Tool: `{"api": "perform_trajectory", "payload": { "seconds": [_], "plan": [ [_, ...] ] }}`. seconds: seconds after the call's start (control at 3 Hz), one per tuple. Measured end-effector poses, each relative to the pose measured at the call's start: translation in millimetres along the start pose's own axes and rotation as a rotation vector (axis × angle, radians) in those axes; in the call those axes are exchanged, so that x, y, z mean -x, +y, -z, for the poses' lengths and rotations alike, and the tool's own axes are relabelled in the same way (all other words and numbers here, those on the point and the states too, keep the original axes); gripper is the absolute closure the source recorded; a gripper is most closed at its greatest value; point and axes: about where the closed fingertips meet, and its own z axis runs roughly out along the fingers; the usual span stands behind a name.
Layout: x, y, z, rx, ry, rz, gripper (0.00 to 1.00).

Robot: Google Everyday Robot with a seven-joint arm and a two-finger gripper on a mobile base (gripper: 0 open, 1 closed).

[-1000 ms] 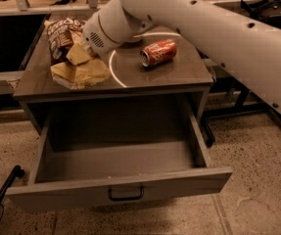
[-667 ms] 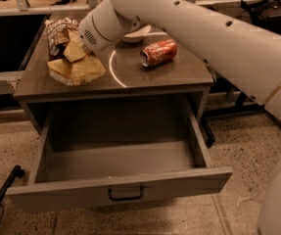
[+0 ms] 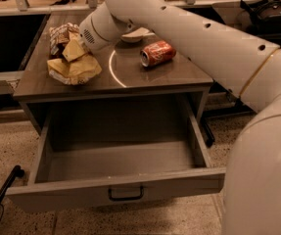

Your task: Pick brown chip bag from top drawer and place on counter

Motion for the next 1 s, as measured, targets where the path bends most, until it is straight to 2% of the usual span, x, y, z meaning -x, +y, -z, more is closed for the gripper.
{"api": "perform_trajectory", "payload": {
  "seconds": [0.33, 0.67, 1.0],
  "plan": [
    [-2.3, -4.3, -3.3, 0.005, -0.005, -0.016, 0.03],
    [-2.9, -4.8, 3.9, 0.012, -0.009, -0.012, 0.00],
    [-2.1, -3.6, 29.9, 0.016, -0.030, 0.001, 0.00]
  ]
}}
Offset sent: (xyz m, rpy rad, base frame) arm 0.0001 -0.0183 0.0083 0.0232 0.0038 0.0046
